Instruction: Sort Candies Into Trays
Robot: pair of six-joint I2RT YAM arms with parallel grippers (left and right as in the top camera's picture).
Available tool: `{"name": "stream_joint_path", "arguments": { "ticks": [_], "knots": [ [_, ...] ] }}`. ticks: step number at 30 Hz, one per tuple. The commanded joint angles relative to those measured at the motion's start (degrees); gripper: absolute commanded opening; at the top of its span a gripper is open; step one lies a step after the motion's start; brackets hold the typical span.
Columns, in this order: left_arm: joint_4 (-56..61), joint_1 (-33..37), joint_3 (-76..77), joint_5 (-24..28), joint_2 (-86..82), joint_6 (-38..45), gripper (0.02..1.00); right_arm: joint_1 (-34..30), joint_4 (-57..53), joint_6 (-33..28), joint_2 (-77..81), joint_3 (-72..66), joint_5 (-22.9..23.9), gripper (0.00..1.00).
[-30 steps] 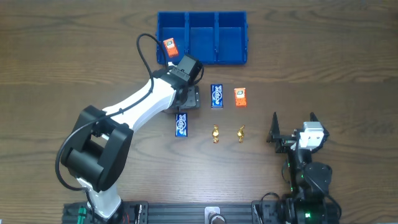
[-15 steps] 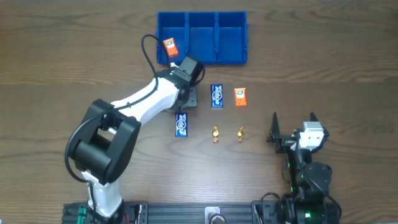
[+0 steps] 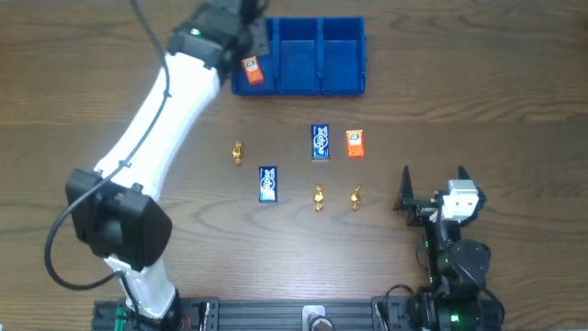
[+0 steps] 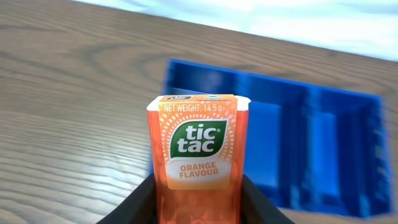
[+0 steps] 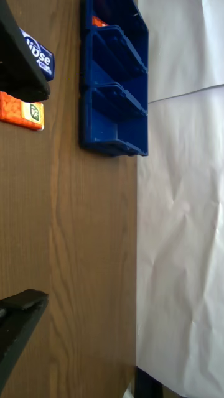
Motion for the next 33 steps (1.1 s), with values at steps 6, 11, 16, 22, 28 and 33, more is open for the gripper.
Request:
{"name": "stream_joint_path", "arguments": {
  "ticks": [6,11,16,22,28,33],
  "knots": [
    [4.9,1.8,0.0,2.9,12.3,5.3,0.332,0.2,-0.2,-0.9,-0.4,-0.2,-0.1,0.998],
    [6.4,1.8,0.0,3.7,13.6,5.2,0.389,0.2,-0.2,-0.9,-0.4,-0.2,-0.1,0.998],
    [6.3,1.6,0.2,3.7,13.6,4.3,0.906,0.2,-0.2,-0.9,-0.4,-0.2,-0.1,0.998],
    [-5.5,-9.9,10.7,0.4,13.6,-0.9,0.921,0.2,-0.2,-0.9,-0.4,-0.2,-0.1,0.998],
    [-7.6,-27.1,11.1,0.7,17.3,-13.1,0.877,0.2,-0.2,-0.9,-0.4,-0.2,-0.1,0.998],
    [-8.0,-29.6,11.0,6.3,25.0,-19.1,0.851,0.2,-0.2,-0.9,-0.4,-0.2,-0.1,0.998]
  ]
}}
